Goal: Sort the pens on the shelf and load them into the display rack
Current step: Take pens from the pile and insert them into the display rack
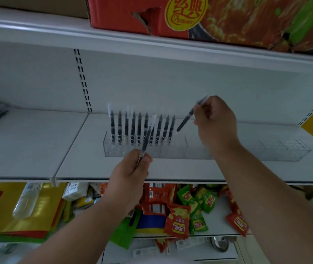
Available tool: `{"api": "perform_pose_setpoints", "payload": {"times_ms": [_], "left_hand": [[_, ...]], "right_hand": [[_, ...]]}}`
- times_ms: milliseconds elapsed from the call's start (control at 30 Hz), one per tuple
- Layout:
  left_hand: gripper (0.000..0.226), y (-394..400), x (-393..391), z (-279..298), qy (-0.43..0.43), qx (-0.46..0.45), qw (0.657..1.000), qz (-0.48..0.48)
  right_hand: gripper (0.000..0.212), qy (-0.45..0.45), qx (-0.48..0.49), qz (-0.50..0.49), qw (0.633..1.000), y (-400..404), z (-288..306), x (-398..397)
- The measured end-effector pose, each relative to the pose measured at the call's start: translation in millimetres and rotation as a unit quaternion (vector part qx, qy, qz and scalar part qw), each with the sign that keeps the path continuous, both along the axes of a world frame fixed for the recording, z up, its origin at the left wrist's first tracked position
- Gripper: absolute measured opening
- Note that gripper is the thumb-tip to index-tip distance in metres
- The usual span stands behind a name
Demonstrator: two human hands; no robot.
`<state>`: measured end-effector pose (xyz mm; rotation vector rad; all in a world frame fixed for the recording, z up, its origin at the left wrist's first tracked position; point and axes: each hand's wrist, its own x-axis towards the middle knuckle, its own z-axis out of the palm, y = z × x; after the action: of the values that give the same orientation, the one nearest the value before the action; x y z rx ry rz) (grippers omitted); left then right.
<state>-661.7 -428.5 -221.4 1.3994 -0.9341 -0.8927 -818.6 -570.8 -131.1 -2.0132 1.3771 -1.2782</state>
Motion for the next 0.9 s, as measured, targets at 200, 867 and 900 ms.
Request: {"api": "perform_pose_setpoints", "payload": {"times_ms": [200, 867, 900], "left_hand": [[0.025, 4.6, 4.4, -1.4, -0.024, -0.002, 1.0, 0.002], [0.024, 25.8, 9.9, 1.0, -0.021, 0.003, 1.0, 0.013], [0.024, 26.4, 10.2, -0.6, -0.023, 0.005, 1.0, 0.013]], "right_hand": [[0.013, 0.072, -0.056, 0.031, 0.995, 4.2, -7.0, 8.9], [0.013, 0.171, 0.009, 0.044, 0.984, -10.2, -34.3, 16.6], [0.013, 0.167, 0.02, 0.038, 0.985, -10.7, -36.7, 16.1]]}}
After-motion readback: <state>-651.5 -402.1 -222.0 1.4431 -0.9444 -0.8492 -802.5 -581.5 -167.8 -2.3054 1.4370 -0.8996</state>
